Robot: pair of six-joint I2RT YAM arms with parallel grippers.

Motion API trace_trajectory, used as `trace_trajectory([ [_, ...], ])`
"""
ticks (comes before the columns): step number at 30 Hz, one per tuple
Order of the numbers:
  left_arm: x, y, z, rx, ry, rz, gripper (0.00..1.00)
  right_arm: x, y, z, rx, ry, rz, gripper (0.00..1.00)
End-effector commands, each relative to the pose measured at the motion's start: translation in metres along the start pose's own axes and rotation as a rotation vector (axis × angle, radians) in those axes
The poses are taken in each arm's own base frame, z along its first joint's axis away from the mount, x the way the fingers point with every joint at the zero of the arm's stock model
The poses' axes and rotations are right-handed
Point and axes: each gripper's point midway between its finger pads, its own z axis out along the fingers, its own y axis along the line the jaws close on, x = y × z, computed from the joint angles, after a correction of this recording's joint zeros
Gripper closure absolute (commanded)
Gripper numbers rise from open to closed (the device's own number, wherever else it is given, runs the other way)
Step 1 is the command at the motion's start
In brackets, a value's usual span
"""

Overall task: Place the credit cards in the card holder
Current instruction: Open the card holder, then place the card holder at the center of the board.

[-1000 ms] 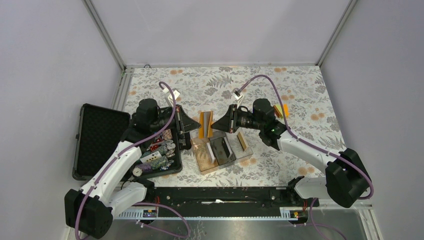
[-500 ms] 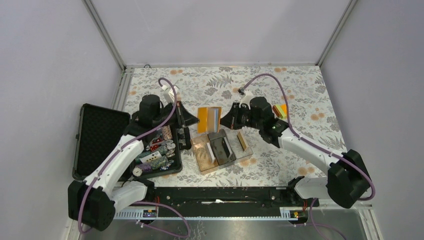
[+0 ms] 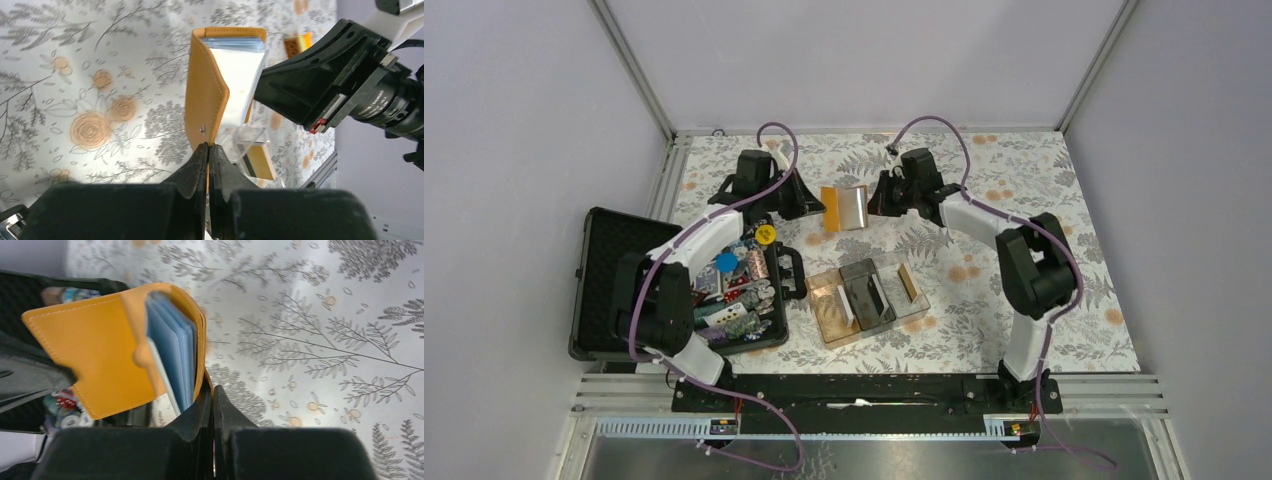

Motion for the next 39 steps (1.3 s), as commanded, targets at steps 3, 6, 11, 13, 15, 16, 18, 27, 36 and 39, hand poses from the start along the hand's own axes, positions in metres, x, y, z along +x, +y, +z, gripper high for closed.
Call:
trace_trajectory([
  [3, -0.004, 0.022, 0.01, -0.098, -0.011, -0.046, 1.0, -0.009, -0.032, 0.016, 0.1, 0.043, -0.028, 0.79],
  [6, 0.002, 0.034, 0.014, -0.13, -0.002, -0.054, 1.0, -0.009, -0.042, 0.018, 0.154, 0.063, -0.021, 0.57],
  [11, 0.014, 0.04, 0.019, -0.148, 0.023, -0.076, 1.0, -0.014, -0.046, 0.009, 0.203, 0.047, -0.024, 0.41],
  [13, 0.016, 0.036, 0.019, -0.144, 0.026, -0.068, 1.0, -0.014, -0.038, 0.006, 0.165, 0.041, -0.027, 0.4],
  [15, 0.021, 0.036, 0.019, -0.145, 0.035, -0.074, 1.0, -0.008, -0.022, 0.006, 0.079, 0.064, -0.008, 0.44],
  [16, 0.024, 0.037, 0.02, -0.15, 0.044, -0.081, 1.0, -0.003, -0.015, 0.007, 0.045, 0.078, 0.003, 0.46],
  [18, 0.03, 0.041, 0.021, -0.169, 0.059, -0.098, 1.0, 0.006, -0.007, 0.011, 0.014, 0.107, 0.014, 0.51],
  [27, 0.042, 0.056, 0.025, -0.242, 0.088, -0.117, 1.0, 0.036, 0.004, 0.037, 0.015, 0.176, 0.043, 0.58],
  [36, 0.046, 0.056, 0.029, -0.246, 0.102, -0.122, 1.0, 0.059, -0.006, 0.046, 0.083, 0.228, 0.044, 0.59],
  [39, 0.047, 0.056, 0.029, -0.245, 0.105, -0.122, 1.0, 0.064, -0.008, 0.047, 0.085, 0.241, 0.046, 0.59],
])
